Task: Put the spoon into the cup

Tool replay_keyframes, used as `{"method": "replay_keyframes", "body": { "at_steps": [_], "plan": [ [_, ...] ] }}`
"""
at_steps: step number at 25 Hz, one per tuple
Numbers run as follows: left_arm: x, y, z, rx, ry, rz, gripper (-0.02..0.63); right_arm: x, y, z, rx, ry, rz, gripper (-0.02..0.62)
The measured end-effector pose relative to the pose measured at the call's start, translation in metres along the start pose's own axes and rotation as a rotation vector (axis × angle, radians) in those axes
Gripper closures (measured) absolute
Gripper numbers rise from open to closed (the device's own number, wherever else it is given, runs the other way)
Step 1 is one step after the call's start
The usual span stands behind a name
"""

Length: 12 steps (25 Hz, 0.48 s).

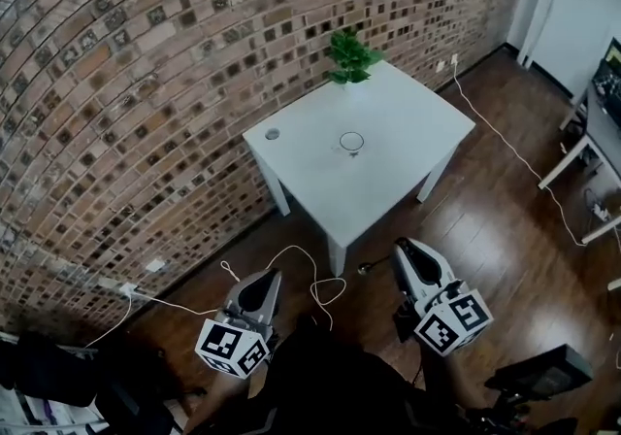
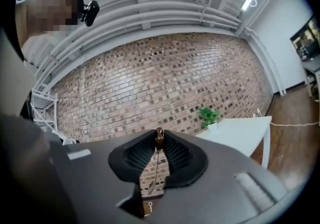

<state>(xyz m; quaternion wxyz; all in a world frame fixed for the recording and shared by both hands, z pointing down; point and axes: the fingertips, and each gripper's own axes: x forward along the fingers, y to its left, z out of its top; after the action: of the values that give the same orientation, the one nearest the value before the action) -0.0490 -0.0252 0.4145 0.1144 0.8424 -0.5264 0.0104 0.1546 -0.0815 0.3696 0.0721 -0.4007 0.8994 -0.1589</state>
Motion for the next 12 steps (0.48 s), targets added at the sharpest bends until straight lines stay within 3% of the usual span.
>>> {"method": "replay_keyframes", "body": {
  "at_steps": [8, 12],
  "plan": [
    [0.064, 0.048, 0.036, 0.013, -0.029, -0.114, 0.614, 0.061, -0.013, 0.013, -0.006, 0.009, -0.067, 0.537],
    [0.085, 0.070, 0.033, -0.044, -0.002, -0.165, 0.614, 0.086, -0.020, 0.016, -0.005, -0.003, -0.106, 0.537]
  ]
}}
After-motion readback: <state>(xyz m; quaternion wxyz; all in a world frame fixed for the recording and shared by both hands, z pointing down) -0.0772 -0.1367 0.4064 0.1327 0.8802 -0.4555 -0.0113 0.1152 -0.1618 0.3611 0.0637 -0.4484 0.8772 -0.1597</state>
